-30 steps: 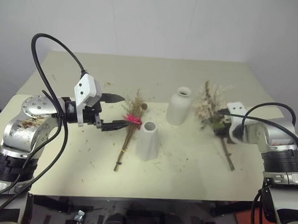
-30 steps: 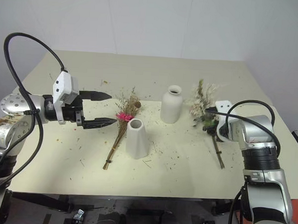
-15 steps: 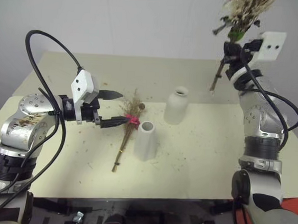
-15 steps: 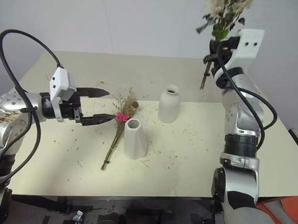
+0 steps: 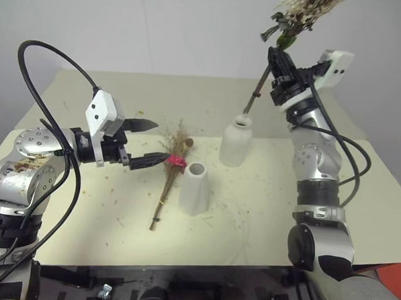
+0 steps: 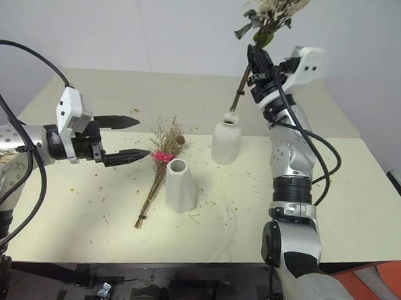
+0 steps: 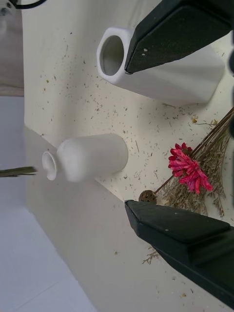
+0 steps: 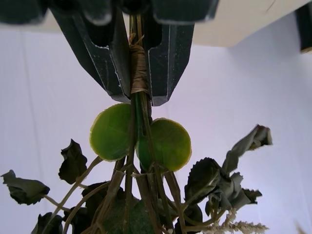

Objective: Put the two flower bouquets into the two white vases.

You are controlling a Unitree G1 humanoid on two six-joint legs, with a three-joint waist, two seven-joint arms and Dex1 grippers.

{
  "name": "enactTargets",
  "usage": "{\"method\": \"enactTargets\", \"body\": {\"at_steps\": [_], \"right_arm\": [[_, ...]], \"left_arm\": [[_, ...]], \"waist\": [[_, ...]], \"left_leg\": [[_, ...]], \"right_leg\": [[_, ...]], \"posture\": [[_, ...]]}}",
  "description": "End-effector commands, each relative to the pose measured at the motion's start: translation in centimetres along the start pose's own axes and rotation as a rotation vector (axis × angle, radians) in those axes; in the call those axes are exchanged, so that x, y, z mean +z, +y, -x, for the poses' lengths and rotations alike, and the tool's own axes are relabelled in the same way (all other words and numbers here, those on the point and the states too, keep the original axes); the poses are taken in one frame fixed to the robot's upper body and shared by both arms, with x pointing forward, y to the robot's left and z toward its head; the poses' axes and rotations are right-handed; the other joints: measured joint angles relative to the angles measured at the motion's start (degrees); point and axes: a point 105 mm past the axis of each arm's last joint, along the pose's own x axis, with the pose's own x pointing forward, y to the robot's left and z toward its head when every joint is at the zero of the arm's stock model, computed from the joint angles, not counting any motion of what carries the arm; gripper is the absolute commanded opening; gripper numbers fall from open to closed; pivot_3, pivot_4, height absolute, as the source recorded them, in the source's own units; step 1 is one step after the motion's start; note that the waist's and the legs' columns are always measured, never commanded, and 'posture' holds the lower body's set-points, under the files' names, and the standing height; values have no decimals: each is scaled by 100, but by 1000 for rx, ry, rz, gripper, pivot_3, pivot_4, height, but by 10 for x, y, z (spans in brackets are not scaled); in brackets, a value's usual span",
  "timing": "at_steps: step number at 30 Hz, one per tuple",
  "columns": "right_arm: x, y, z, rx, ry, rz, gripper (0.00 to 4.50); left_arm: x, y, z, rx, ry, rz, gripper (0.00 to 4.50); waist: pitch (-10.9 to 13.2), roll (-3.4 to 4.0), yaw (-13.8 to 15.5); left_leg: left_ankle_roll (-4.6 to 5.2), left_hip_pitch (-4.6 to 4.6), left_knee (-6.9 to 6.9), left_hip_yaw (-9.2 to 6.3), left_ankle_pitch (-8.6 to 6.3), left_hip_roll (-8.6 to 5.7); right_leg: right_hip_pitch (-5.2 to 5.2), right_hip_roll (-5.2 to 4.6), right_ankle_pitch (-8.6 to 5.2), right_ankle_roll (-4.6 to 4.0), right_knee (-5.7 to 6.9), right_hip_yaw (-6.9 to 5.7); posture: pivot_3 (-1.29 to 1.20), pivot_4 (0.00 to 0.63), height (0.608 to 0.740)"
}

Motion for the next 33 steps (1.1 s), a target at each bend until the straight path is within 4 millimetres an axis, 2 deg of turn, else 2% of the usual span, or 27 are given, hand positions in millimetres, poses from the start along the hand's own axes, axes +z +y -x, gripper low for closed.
{"method": "enactTargets", "body": {"at_steps": [1,10,14,29,33], "right_arm": [[18,6,-7,30,-63,50,221],[-2,6,1,26,-15,49,221],[-20,9,6,40,40,58,221],[-61,10,24,35,118,134,221],[-63,9,25,21,118,141,221]], "left_arm": [[9,0,6,24,-16,-36,4500],[7,-1,8,34,-14,-30,4500],[8,-1,7,38,-15,-30,4500],[9,-1,9,50,-17,-31,4500],[9,-1,8,56,-20,-31,4500]], "waist": [[0,0,1],[0,0,2],[0,1,-7],[1,1,-7],[1,1,-8]], "left_leg": [[0,0,0,0,0,0],[-1,1,0,0,0,0],[-1,3,0,1,1,0],[-2,3,-2,1,1,0],[-2,4,-3,1,1,0]], "right_leg": [[0,0,0,0,0,0],[0,0,0,0,0,0],[0,0,1,-1,2,1],[0,0,1,-1,1,1],[0,1,1,-2,1,1]], "posture": [[0,150,740],[0,150,740],[0,150,740],[0,150,740],[0,150,740]]}}
